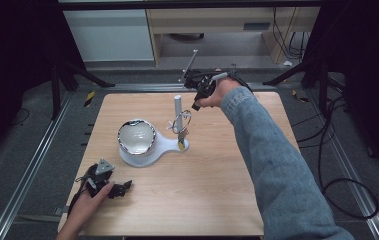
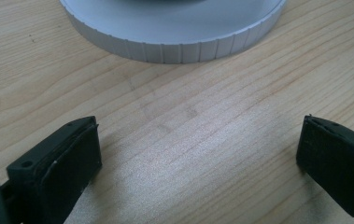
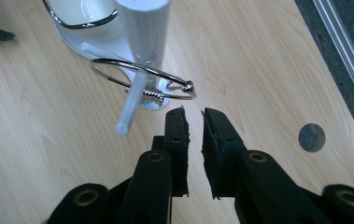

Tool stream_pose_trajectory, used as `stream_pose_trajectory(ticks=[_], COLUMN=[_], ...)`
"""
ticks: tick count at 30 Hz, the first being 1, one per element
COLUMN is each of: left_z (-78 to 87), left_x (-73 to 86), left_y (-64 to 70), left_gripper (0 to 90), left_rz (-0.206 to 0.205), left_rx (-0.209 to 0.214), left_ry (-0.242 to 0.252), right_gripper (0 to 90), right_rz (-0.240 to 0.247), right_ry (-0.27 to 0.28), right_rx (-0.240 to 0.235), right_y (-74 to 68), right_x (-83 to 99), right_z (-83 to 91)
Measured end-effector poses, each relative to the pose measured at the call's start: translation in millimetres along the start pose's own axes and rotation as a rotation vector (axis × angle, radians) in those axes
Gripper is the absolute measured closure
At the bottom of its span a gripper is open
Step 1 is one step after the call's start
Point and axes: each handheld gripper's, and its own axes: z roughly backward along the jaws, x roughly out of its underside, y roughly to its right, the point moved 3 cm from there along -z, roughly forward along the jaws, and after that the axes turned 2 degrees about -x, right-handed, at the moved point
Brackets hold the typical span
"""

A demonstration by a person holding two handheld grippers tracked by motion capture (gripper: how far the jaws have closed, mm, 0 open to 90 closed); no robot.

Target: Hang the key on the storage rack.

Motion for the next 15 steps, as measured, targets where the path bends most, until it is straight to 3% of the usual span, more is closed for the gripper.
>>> stream_pose_trajectory(ticks=[15], left_z=[0.1], left_x=[0.0], left_y=[0.0], left_gripper=[0.0], left_rz=[0.000], left_rx=[-0.001], left_ry=[-0.001], right_gripper=[47.5], right_rz=[-0.050], right_ry=[0.038], right_rx=[0.069], right_y=[12.6], right_x=[16.1], right_z=[3.8])
